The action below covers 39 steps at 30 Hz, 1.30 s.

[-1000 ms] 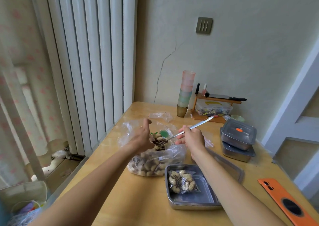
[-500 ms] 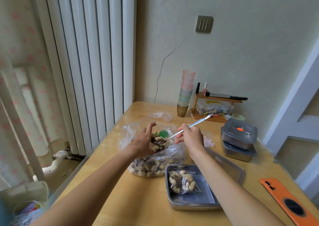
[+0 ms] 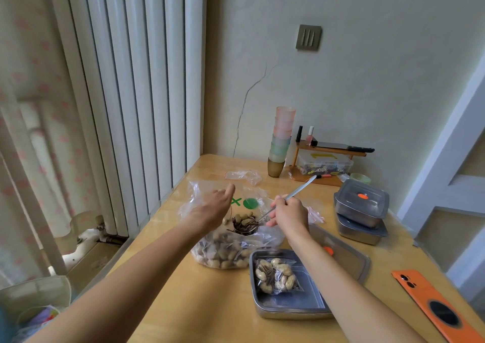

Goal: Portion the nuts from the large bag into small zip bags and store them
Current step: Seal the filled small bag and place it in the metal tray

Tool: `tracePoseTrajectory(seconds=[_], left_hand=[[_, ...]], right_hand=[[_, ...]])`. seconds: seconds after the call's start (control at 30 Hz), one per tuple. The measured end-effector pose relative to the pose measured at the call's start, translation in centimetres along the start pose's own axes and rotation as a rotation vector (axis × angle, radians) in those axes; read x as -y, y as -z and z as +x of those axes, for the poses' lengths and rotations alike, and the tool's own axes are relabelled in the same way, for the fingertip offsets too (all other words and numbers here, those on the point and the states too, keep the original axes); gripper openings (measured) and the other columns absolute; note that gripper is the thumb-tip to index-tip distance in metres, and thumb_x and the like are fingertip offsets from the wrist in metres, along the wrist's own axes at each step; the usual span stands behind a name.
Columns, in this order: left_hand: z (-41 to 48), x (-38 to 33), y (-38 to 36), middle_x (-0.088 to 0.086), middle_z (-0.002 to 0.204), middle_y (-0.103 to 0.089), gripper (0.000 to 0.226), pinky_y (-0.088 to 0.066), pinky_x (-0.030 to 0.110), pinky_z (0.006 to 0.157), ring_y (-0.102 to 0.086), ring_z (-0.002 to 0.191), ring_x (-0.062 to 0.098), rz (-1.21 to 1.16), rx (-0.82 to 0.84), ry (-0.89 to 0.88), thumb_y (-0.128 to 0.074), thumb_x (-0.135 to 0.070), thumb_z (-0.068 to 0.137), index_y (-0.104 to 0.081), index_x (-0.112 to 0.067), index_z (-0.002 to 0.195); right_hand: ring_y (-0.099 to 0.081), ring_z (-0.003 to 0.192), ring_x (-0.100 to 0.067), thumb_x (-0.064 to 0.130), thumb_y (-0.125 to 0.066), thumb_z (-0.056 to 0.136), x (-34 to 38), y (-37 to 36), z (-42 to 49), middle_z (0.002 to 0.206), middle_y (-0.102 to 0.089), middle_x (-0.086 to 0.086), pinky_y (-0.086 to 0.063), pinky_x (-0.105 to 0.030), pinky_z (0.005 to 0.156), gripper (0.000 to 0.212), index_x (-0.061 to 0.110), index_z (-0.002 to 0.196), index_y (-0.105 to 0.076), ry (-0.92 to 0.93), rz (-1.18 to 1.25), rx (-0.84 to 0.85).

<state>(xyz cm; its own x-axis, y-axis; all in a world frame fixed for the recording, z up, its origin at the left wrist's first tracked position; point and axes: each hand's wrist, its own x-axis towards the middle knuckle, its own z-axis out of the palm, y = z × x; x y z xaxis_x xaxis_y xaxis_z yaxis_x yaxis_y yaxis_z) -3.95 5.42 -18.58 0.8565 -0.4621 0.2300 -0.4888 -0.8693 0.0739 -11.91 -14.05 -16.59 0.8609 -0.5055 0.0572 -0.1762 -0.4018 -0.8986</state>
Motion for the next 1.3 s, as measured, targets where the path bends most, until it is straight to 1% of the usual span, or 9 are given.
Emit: tracePoseTrajectory(seconds=[0.1, 0.3, 0.53, 0.73, 0.83, 0.93, 1.07, 1.2, 1.3], left_hand=[[-0.6, 0.2, -0.5, 0.007, 0.087, -0.064, 0.069, -0.062, 0.039, 0.069, -0.065, 0.081, 0.022, 0.040, 0.121, -0.019, -0.071, 0.001, 0.082, -0.030, -0.007, 0.137], [-0.8, 0.2, 0.1, 0.007, 0.119, -0.064, 0.072, -0.057, 0.038, 0.092, -0.061, 0.106, 0.025, -0.359, 0.271, 0.080, -0.085, -0.018, 0.080, -0.039, -0.015, 0.135], [-0.6, -0.1, 0.6, 0.001, 0.121, -0.060, 0.055, -0.047, 0.026, 0.080, -0.058, 0.108, 0.020, -0.458, 0.337, 0.168, -0.081, -0.020, 0.082, -0.057, -0.017, 0.131], [-0.7, 0.1, 0.5, 0.005, 0.153, -0.051, 0.085, -0.042, 0.039, 0.114, -0.050, 0.137, 0.026, -0.515, 0.292, 0.205, -0.087, -0.032, 0.079, -0.046, -0.018, 0.151], [-0.7, 0.0, 0.4, 0.006, 0.149, -0.054, 0.079, -0.042, 0.034, 0.110, -0.051, 0.134, 0.026, -0.502, 0.213, 0.221, -0.089, -0.028, 0.078, -0.052, -0.015, 0.147], [-0.7, 0.1, 0.3, 0.009, 0.133, -0.063, 0.056, -0.046, 0.026, 0.086, -0.058, 0.115, 0.024, -0.417, 0.124, 0.194, -0.087, -0.022, 0.078, -0.063, -0.013, 0.128], [-0.8, 0.5, 0.0, 0.009, 0.120, -0.070, 0.042, -0.044, 0.014, 0.065, -0.065, 0.105, 0.025, -0.464, 0.065, 0.109, -0.083, -0.011, 0.082, -0.057, -0.018, 0.114], [-1.2, 0.3, 0.2, 0.012, 0.124, -0.067, 0.060, -0.058, 0.034, 0.078, -0.065, 0.104, 0.027, -0.521, 0.153, 0.108, -0.082, -0.012, 0.081, -0.049, -0.018, 0.131], [-1.3, 0.2, 0.3, 0.009, 0.122, -0.062, 0.071, -0.051, 0.030, 0.074, -0.060, 0.104, 0.025, -0.558, 0.235, 0.106, -0.083, -0.020, 0.081, -0.043, -0.019, 0.139]], right_hand=[[-0.071, 0.051, -0.015, 0.032, -0.044, 0.110, 0.1, 0.0, -0.1, 0.076, -0.075, -0.005, -0.051, -0.027, 0.063, 0.033, 0.010, 0.097, -0.066, -0.005, 0.000, -0.004], [-0.072, 0.052, -0.016, 0.032, -0.045, 0.110, 0.0, 0.0, 0.0, 0.076, -0.075, -0.006, -0.053, -0.028, 0.065, 0.033, 0.010, 0.097, -0.066, -0.012, 0.013, 0.001], [-0.071, 0.052, -0.017, 0.030, -0.045, 0.109, 0.0, 0.1, 0.0, 0.077, -0.075, -0.009, -0.052, -0.028, 0.062, 0.032, 0.009, 0.097, -0.067, -0.020, 0.038, -0.002], [-0.070, 0.049, -0.015, 0.030, -0.045, 0.109, 0.0, 0.2, -0.1, 0.076, -0.075, -0.008, -0.048, -0.026, 0.059, 0.032, 0.010, 0.097, -0.067, -0.022, 0.033, -0.014], [-0.069, 0.048, -0.014, 0.030, -0.044, 0.109, 0.1, 0.4, -0.1, 0.075, -0.075, -0.008, -0.047, -0.025, 0.059, 0.033, 0.010, 0.096, -0.067, -0.017, 0.035, -0.020], [-0.070, 0.049, -0.015, 0.029, -0.044, 0.109, 0.2, 0.4, -0.2, 0.077, -0.076, -0.008, -0.047, -0.024, 0.058, 0.032, 0.010, 0.096, -0.067, -0.018, 0.037, -0.015], [-0.070, 0.050, -0.016, 0.030, -0.045, 0.109, -0.1, 0.3, -0.1, 0.076, -0.075, -0.008, -0.049, -0.026, 0.060, 0.033, 0.009, 0.098, -0.067, -0.025, 0.036, -0.001], [-0.070, 0.050, -0.016, 0.030, -0.045, 0.109, -0.1, 0.3, -0.1, 0.078, -0.076, -0.010, -0.049, -0.026, 0.061, 0.033, 0.009, 0.097, -0.067, -0.030, 0.047, 0.004], [-0.070, 0.050, -0.015, 0.030, -0.045, 0.109, 0.1, 0.3, -0.3, 0.077, -0.075, -0.009, -0.048, -0.025, 0.059, 0.033, 0.009, 0.097, -0.067, -0.031, 0.042, 0.005]])
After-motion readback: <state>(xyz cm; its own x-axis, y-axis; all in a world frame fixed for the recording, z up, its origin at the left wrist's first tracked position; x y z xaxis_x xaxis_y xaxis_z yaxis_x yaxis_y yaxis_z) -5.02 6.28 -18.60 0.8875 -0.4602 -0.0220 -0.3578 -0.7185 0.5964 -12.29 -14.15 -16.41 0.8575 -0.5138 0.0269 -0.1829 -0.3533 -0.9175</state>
